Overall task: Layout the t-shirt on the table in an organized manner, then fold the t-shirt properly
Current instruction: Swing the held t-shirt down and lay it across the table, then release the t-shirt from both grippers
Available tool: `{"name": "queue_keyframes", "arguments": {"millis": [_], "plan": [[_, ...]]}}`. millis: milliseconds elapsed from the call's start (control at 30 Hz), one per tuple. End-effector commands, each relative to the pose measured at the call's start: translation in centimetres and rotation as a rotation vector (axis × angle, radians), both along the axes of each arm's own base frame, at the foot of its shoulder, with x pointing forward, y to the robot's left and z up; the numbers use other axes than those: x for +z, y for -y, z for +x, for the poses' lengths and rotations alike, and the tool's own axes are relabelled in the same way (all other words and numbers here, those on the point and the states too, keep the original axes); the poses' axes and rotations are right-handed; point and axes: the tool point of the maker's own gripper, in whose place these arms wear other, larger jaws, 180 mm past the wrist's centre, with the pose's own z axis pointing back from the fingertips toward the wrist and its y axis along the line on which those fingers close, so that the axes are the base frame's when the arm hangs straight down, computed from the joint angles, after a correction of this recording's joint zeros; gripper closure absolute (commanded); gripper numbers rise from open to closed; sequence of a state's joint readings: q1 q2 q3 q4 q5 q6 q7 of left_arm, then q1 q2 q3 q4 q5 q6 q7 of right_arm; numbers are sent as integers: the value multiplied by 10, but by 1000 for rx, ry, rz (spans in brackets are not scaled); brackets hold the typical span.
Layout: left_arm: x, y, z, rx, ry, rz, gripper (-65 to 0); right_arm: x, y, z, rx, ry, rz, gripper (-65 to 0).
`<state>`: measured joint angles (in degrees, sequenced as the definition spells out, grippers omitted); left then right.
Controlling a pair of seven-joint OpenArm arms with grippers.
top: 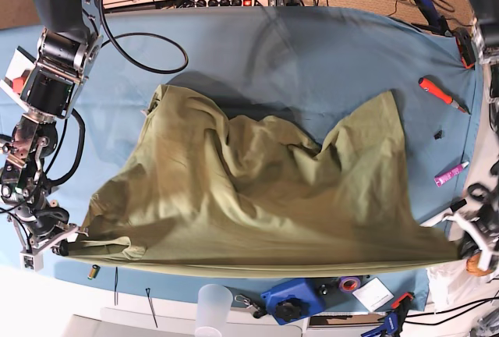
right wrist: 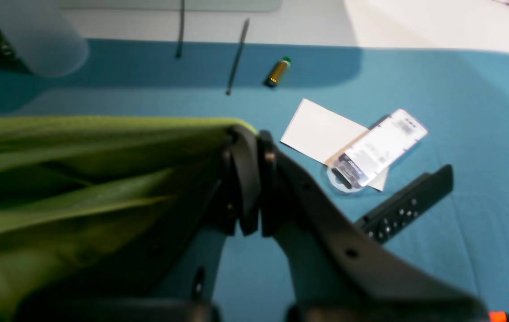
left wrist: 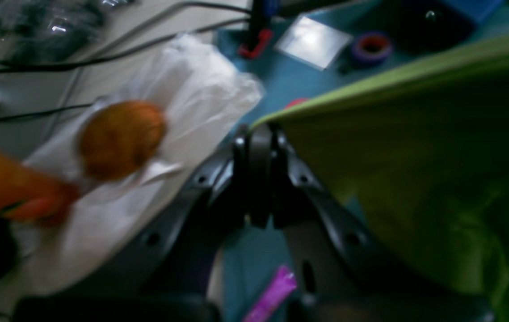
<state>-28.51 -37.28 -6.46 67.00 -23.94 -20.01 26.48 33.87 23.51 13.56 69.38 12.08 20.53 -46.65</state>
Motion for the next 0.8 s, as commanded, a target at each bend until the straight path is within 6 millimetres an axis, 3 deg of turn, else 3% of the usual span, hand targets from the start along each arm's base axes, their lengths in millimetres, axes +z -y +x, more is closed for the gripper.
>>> {"name": "queue_keyframes", "arguments": {"millis": [0, 100, 333, 367, 467, 533, 767], "plan": [[26, -15, 11, 51, 57, 19, 0, 35, 21, 3, -58, 79, -38, 0], [20, 1, 24, 42, 49, -4, 0, 33, 22, 2, -59, 72, -38, 0], [19, 32, 34, 2, 95, -62, 0, 31, 22, 1, -59, 56, -43, 0], [19, 35, 35, -4, 101, -67, -32, 30, 21, 1, -48, 52, -48, -27], [20, 37, 36, -6, 106, -71, -209, 30, 17, 2, -20, 51, -56, -144], [22, 37, 36, -7, 109, -72, -281, 33, 18, 2, -22, 60, -59, -175], [23, 37, 36, -4, 116, -73, -292, 44, 23, 5, -34, 109, -99, -175]]}}
